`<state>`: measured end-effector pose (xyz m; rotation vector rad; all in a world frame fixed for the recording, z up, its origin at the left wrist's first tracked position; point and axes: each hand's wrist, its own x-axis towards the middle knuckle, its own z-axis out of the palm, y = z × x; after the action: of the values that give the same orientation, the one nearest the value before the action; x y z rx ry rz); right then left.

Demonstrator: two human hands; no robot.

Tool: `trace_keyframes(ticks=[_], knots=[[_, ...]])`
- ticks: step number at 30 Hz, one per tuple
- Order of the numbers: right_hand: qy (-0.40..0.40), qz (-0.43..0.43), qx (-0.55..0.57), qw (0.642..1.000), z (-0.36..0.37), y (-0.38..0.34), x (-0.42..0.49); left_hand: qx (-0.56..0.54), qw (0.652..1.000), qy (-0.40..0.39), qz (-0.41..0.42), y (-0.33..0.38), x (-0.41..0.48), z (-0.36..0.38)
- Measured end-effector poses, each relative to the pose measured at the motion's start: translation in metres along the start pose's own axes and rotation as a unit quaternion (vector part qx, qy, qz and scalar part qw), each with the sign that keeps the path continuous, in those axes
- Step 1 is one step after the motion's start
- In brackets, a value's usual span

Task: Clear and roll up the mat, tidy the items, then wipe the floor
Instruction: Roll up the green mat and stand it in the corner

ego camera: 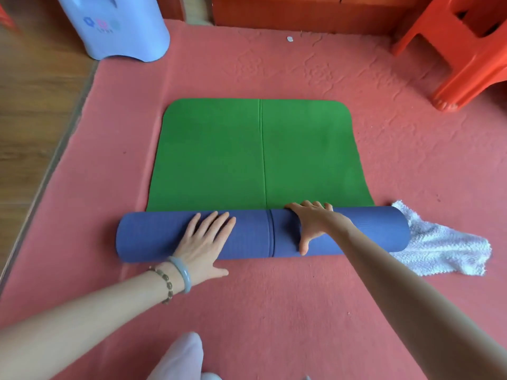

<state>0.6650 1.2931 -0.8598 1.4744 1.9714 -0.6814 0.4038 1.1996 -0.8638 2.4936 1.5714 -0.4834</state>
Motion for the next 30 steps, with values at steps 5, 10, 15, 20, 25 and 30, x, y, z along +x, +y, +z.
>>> trace_keyframes(ticks=[5, 10, 15, 20, 25, 30], knots=[[0.051, 0.037, 0.031, 0.998, -0.016, 0.001, 0.003, 0.008, 0.999, 0.042, -0.030, -0.010, 0.040, 0.010], [0.191, 0.016, -0.056, 0.980, 0.030, -0.005, -0.023, -0.065, 0.993, -0.092, 0.018, -0.051, 0.099, -0.028], [0.247, 0.039, -0.095, 0.964, 0.025, -0.011, 0.008, -0.239, 0.931, -0.277, -0.002, -0.091, 0.153, -0.056], [0.191, 0.066, -0.119, 0.972, -0.018, -0.009, 0.043, -0.187, 0.980, -0.049, 0.044, -0.085, 0.130, -0.056], [0.082, 0.020, -0.176, 0.981, -0.069, -0.003, 0.058, 0.020, 1.000, 0.001, 0.003, -0.060, 0.112, -0.025], [0.072, -0.030, -0.194, 0.978, -0.101, -0.007, 0.061, -0.005, 1.000, -0.002, -0.004, -0.077, 0.144, -0.042]])
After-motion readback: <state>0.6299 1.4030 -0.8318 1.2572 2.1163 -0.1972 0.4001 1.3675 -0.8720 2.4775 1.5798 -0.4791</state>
